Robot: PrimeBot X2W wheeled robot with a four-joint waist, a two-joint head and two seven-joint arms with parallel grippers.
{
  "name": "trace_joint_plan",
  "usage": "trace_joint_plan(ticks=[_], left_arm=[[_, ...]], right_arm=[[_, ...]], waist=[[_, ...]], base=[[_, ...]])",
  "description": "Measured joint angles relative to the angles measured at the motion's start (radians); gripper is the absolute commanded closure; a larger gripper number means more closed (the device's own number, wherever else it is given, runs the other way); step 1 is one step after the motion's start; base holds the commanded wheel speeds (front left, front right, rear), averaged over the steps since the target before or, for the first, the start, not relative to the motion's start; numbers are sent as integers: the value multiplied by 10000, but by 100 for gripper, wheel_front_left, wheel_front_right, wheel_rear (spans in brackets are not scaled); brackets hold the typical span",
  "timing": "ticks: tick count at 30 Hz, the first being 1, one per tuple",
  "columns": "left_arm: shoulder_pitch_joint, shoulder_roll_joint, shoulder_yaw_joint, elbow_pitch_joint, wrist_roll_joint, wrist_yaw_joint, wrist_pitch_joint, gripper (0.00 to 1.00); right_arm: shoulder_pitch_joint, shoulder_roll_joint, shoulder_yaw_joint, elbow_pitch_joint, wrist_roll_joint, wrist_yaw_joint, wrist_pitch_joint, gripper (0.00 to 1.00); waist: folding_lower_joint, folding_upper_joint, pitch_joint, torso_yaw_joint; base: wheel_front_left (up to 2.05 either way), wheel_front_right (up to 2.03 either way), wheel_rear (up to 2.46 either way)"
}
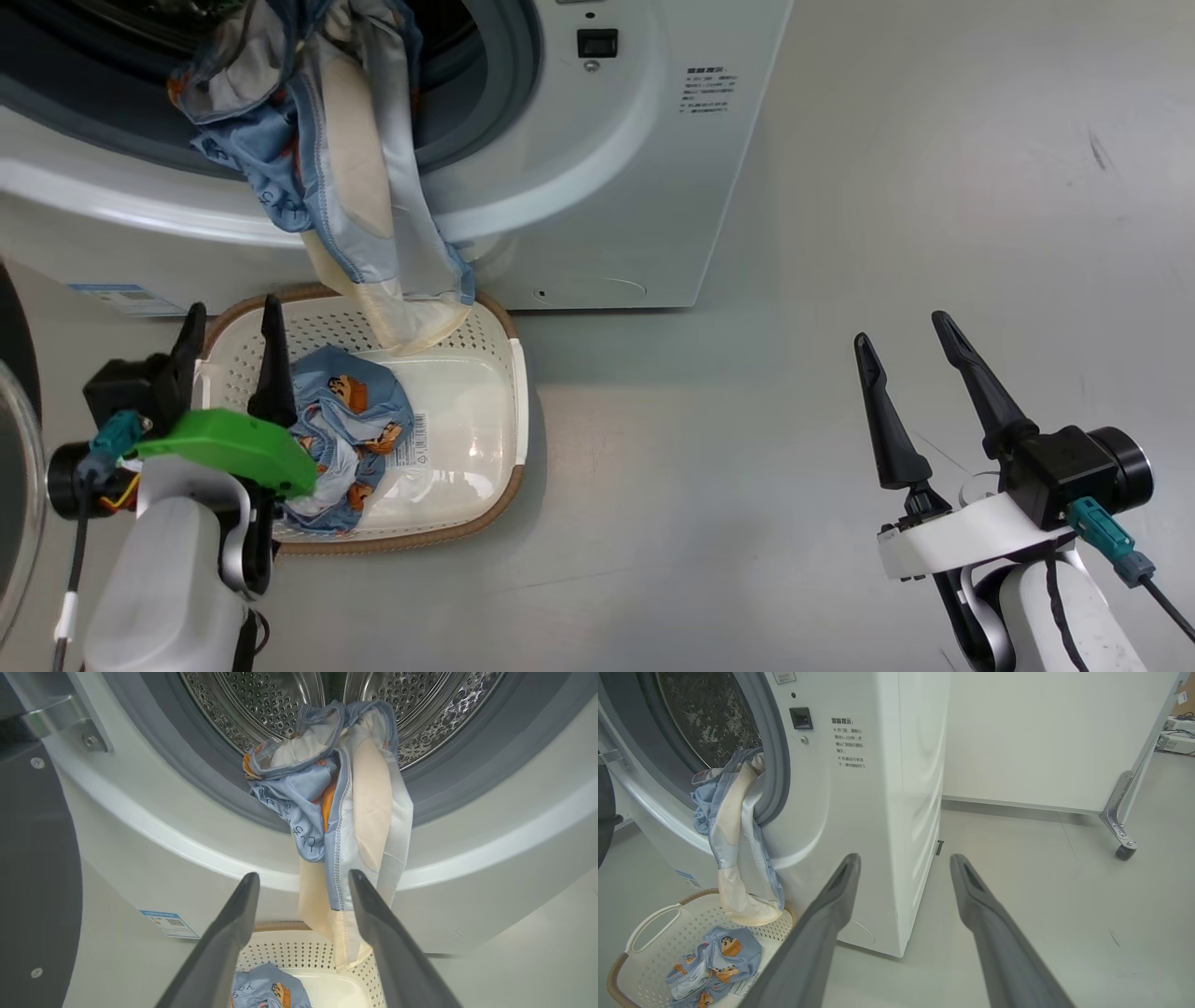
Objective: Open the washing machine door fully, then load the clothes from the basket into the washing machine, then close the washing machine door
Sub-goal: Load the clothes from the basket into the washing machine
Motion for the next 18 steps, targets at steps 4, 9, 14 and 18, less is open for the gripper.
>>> trace_joint_plan(ticks=[4,9,14,18], left_arm=[[620,-136,163,-566,-4,-2,0,0],[992,-169,334,-1338,-13,-4,0,0],[1653,-219,621,-1960,-100,-4,0,0],[2110,-286,652,-2253,-140,-4,0,0]], right_arm=[[0,-48,12,-2,-50,0,0,0],[-1,-71,17,-8,-73,31,0,0],[-6,-79,84,15,-75,84,0,0],[-7,-109,77,29,-75,84,0,0]], waist=[[0,0,14,250],[0,0,101,456],[0,0,116,564],[0,0,102,619]], base=[[0,0,0],[0,0,0],[0,0,0],[0,0,0]])
